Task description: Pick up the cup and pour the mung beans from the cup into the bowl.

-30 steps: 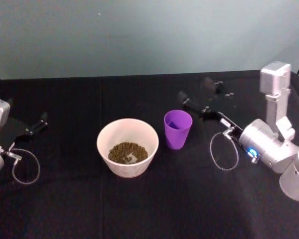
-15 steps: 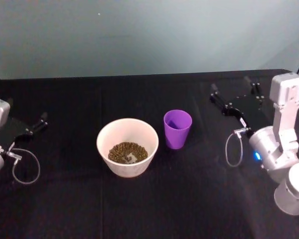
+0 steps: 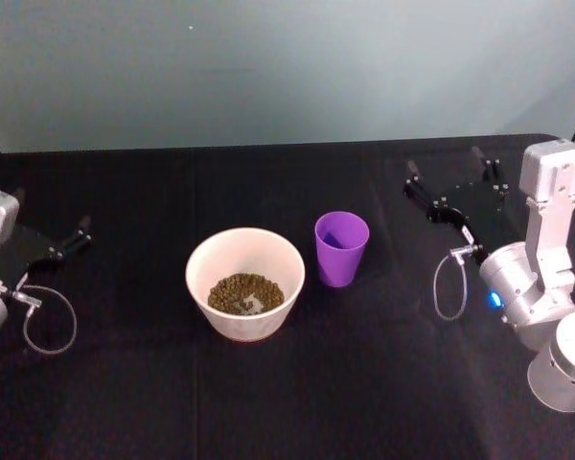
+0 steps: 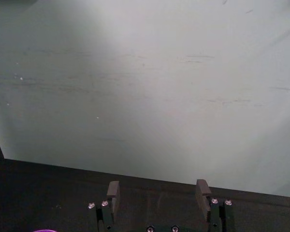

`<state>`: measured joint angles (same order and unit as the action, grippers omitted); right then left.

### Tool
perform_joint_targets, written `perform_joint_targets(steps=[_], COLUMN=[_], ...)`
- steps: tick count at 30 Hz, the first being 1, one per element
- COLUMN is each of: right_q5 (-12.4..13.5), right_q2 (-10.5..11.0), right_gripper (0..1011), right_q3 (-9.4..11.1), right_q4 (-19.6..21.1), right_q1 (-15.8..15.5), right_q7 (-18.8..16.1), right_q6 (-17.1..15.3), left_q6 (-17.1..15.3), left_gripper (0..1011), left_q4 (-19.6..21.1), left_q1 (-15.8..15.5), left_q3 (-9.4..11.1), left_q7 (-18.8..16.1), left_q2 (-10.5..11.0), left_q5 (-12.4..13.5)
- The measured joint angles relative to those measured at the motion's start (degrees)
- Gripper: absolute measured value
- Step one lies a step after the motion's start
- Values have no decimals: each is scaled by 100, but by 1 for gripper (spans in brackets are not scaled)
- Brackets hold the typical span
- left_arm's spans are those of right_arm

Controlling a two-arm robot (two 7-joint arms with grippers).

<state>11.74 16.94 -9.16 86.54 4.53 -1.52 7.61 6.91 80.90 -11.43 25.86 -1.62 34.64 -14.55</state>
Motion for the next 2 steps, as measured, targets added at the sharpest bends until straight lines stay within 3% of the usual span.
perform_joint_targets(steps=[2], right_q5=[4], right_q2=[1], right_gripper=[1004], right_q3=[0], right_q4=[4], right_q1=[-1], right_q7=[-3], right_q6=[-7], left_q6=[0], left_gripper=[1000], left_q4=[0], left_q1=[0], left_q3=[0], left_q7=[0], left_q2=[0], left_q5=[0])
